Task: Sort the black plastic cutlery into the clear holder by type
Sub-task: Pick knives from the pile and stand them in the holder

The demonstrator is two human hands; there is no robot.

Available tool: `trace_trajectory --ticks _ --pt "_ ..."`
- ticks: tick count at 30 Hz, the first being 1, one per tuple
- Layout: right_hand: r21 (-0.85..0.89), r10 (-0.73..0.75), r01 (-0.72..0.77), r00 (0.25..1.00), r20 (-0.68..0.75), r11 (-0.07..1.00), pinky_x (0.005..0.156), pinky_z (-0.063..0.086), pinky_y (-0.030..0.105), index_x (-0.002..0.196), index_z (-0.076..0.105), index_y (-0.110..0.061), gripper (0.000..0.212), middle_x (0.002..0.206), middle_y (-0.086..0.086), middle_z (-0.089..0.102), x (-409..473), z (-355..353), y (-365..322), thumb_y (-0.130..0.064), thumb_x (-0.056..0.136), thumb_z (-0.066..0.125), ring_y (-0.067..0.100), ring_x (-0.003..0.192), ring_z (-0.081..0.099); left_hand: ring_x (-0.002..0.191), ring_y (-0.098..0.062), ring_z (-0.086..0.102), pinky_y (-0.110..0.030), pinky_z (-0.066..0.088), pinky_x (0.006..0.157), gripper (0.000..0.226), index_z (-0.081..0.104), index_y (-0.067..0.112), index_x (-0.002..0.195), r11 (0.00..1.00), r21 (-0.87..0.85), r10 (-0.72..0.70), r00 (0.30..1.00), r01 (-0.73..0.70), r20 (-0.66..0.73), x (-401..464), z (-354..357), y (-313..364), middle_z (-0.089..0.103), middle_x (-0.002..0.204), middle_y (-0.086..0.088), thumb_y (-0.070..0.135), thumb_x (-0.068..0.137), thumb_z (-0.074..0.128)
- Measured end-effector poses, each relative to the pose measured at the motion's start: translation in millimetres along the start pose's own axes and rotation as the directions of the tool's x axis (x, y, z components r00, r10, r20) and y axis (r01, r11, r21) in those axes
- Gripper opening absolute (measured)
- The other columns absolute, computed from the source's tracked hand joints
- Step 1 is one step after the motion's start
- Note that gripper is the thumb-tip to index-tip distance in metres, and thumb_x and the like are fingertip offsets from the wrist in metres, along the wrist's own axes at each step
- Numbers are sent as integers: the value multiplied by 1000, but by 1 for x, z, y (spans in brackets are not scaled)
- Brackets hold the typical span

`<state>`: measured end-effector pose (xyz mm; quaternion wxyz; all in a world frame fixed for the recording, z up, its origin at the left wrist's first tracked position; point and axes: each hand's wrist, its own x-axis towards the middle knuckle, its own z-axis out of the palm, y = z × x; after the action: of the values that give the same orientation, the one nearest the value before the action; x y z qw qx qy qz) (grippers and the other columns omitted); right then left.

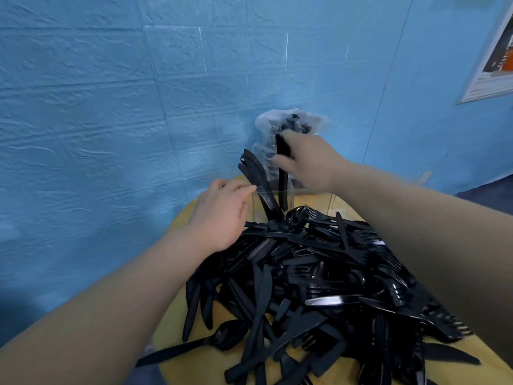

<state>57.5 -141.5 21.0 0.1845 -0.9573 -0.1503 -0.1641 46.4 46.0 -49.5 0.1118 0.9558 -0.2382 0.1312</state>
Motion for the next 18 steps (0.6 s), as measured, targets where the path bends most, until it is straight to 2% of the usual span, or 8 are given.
trace_trajectory --ticks 3,6,9,14,18 --pt "6 -39 38 994 104 999 65 31 30 94 53 -10 23 86 3 58 7 22 3 -31 88 62 23 83 53 124 -17 30 -28 27 100 45 40 30 143 998 -58 -6 1000 5 -15 1 1 -2 41 146 13 18 100 37" --pt "92 11 -21 993 114 996 70 38 23 106 62 -13 37 95 0 65 9 34 1 -36 80 73 16 88 57 129 -16 32 -29 28 100 45 41 27 141 983 -162 -94 995 90 -19 -4 -2 1 47 136 3 14 99 39" --pt "119 42 -54 994 97 991 79 40 21 119 61 -16 49 106 -3 65 4 38 2 -37 77 75 12 96 59 130 -15 34 -28 28 104 38 46 23 135 967 -214 -145 989 136 -27 -9 -3 0 47 134 2 15 98 42" --pt "189 82 -81 997 3 979 88 46 25 115 63 -18 36 103 -5 66 -30 27 -1 -26 82 72 9 89 61 132 -12 29 -27 24 105 34 46 24 132 979 -177 -104 994 99 -21 -21 -5 4 48 137 10 22 98 44" --pt "214 76 -75 997 6 974 80 44 17 108 66 -21 24 87 -14 62 -66 20 -10 -21 84 69 0 78 56 131 -13 30 -23 21 101 35 47 26 133 988 -138 -69 997 65 -20 -43 -8 16 47 137 11 27 98 46"
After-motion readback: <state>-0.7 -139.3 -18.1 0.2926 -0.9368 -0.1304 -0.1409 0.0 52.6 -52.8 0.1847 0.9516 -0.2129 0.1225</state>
